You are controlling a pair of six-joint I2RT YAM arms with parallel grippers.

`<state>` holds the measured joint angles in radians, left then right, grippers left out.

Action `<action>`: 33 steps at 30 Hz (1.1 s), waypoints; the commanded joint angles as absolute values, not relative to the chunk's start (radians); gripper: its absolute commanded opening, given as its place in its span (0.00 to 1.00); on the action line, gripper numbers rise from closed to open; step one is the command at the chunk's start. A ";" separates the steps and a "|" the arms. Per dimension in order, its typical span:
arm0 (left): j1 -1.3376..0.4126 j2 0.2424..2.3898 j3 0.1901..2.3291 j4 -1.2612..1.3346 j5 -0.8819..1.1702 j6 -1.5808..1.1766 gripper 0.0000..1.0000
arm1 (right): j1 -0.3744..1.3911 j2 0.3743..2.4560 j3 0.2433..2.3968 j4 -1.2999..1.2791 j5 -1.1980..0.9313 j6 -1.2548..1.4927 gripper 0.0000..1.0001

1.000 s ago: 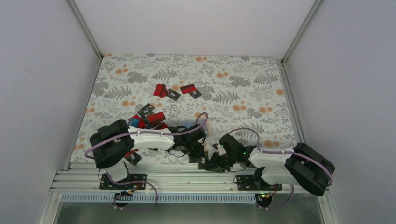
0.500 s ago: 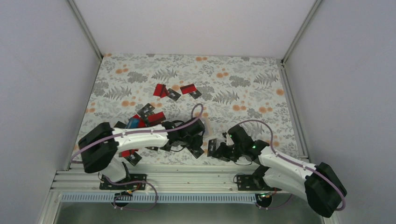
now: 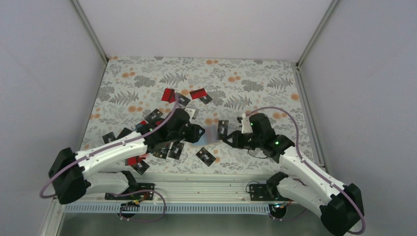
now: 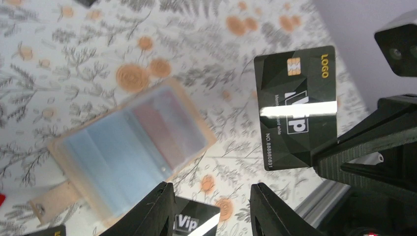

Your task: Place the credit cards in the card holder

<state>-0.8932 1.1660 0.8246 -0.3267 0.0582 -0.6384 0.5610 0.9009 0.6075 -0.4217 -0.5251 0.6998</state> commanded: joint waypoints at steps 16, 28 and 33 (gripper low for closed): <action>-0.758 0.846 0.761 0.033 0.505 -0.578 0.31 | 0.535 0.900 0.788 -0.078 -1.099 0.539 0.04; -0.758 0.855 0.753 0.143 0.590 -0.594 0.25 | 0.536 0.929 0.798 -0.032 -1.177 0.549 0.04; -0.758 0.873 0.766 0.149 0.609 -0.598 0.25 | 0.537 0.938 0.797 -0.030 -1.179 0.543 0.04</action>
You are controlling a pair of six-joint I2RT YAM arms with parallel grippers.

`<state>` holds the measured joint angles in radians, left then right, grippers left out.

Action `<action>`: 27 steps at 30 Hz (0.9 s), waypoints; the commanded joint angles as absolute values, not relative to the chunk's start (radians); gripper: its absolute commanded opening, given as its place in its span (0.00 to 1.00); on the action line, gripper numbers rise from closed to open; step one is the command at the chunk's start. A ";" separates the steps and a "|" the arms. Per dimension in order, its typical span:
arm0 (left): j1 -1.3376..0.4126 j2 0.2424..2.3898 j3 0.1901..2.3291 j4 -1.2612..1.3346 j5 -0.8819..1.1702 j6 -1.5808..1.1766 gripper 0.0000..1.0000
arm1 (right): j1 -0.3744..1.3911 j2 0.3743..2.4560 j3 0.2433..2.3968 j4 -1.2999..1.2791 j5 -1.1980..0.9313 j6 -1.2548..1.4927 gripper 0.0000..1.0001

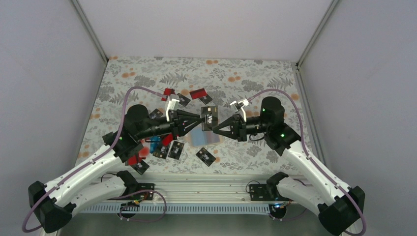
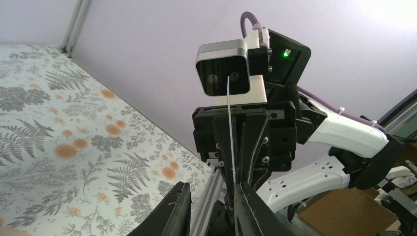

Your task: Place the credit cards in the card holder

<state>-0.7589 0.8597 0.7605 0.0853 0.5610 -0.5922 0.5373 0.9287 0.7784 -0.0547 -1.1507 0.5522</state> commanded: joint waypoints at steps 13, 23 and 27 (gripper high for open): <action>-0.758 0.831 0.763 0.122 0.599 -0.588 0.28 | 0.537 0.957 0.816 -0.057 -1.157 0.522 0.04; -0.758 0.852 0.769 0.119 0.591 -0.588 0.27 | 0.536 0.948 0.821 -0.053 -1.184 0.512 0.04; -0.758 0.873 0.772 0.138 0.594 -0.596 0.27 | 0.536 0.944 0.826 -0.058 -1.190 0.503 0.04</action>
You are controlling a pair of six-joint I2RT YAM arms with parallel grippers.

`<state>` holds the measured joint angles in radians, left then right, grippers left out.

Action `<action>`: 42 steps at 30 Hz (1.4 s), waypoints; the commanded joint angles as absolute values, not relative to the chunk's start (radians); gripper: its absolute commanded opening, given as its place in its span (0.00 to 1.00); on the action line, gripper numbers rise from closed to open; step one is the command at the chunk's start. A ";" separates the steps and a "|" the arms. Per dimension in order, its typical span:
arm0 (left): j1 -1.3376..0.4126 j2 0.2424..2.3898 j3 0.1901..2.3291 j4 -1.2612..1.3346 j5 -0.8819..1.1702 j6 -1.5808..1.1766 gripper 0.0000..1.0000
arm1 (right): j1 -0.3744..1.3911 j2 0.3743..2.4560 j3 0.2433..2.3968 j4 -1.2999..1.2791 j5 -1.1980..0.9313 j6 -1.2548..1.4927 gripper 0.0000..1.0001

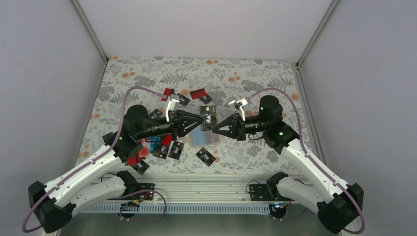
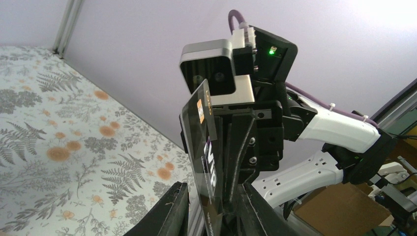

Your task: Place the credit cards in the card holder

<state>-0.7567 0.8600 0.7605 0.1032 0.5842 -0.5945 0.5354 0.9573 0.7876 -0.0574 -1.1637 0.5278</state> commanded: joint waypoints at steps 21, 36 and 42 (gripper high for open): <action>-0.758 0.953 0.781 0.081 0.494 -0.635 0.02 | 0.537 1.001 0.861 -0.198 -1.116 0.422 0.37; -0.707 1.224 0.707 -0.256 0.267 -0.756 0.02 | 0.523 1.339 0.785 -0.347 -0.432 0.490 0.56; -0.670 1.307 0.681 -0.215 0.346 -0.772 0.02 | 0.505 1.466 0.822 -0.340 -0.348 0.505 0.54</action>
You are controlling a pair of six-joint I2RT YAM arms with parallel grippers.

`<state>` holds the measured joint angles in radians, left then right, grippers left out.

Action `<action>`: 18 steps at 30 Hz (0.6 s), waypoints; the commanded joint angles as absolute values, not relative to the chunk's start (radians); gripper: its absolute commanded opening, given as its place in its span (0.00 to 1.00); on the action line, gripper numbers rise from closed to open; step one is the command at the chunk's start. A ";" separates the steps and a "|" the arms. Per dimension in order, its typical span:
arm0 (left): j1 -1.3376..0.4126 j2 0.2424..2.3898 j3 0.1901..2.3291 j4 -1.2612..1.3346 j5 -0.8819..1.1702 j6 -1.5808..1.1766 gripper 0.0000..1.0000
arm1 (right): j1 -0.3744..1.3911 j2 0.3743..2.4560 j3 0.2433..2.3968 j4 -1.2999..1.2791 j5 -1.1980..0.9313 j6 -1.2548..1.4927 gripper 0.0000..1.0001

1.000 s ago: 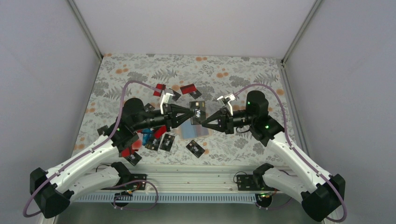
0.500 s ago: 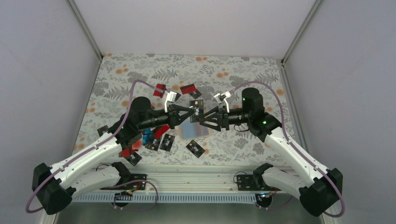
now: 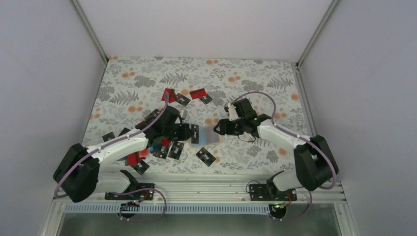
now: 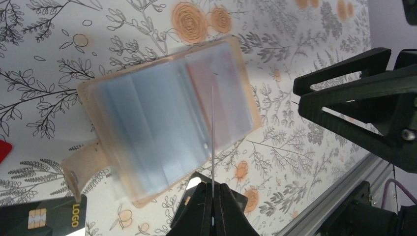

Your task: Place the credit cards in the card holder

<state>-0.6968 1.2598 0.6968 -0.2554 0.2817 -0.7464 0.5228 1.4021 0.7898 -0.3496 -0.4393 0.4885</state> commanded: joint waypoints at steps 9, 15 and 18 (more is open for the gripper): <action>-0.616 1.423 0.658 -0.081 0.483 -0.793 0.02 | 0.469 1.622 0.847 -0.289 -0.364 0.494 0.35; -0.597 1.488 0.663 -0.037 0.533 -0.794 0.02 | 0.466 1.701 0.835 -0.258 -0.411 0.483 0.30; -0.594 1.522 0.670 -0.016 0.560 -0.798 0.02 | 0.466 1.725 0.832 -0.248 -0.431 0.478 0.29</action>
